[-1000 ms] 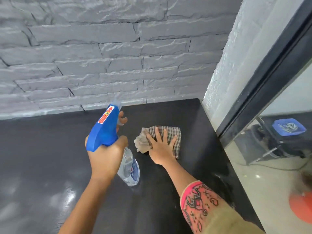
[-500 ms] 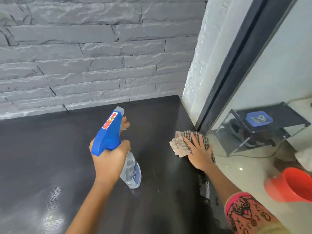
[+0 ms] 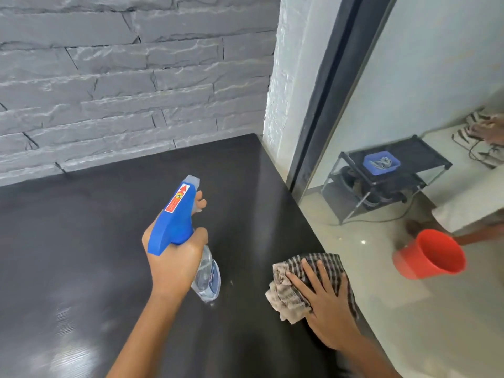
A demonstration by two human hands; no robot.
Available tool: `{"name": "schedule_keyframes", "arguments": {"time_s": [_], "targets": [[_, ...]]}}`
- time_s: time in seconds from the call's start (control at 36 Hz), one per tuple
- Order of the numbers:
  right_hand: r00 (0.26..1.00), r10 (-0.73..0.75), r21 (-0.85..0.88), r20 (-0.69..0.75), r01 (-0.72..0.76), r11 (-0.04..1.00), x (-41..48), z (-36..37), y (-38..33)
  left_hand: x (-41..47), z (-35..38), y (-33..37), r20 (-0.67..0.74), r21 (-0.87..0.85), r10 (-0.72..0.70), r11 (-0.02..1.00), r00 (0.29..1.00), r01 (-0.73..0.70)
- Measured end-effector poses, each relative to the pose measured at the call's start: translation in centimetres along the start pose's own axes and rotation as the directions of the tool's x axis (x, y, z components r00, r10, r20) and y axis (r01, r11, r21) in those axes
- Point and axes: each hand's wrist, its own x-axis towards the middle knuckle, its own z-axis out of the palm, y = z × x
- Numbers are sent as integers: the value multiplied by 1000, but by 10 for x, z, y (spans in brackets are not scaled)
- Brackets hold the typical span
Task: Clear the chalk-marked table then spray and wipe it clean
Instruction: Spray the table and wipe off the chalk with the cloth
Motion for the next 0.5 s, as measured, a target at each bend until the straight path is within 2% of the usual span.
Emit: {"name": "schedule_keyframes", "arguments": {"time_s": [0.11, 0.28, 0.5], "targets": [[986, 81, 38, 147, -88, 995, 46, -18, -1, 0, 1, -3, 18, 22, 18, 1000, 1000, -18], [993, 59, 29, 106, -62, 998, 102, -35, -7, -2, 7, -3, 29, 20, 15, 1000, 999, -16], [992, 35, 7, 118, -36, 999, 36, -26, -9, -1, 5, -3, 25, 14, 12, 1000, 1000, -13]]}}
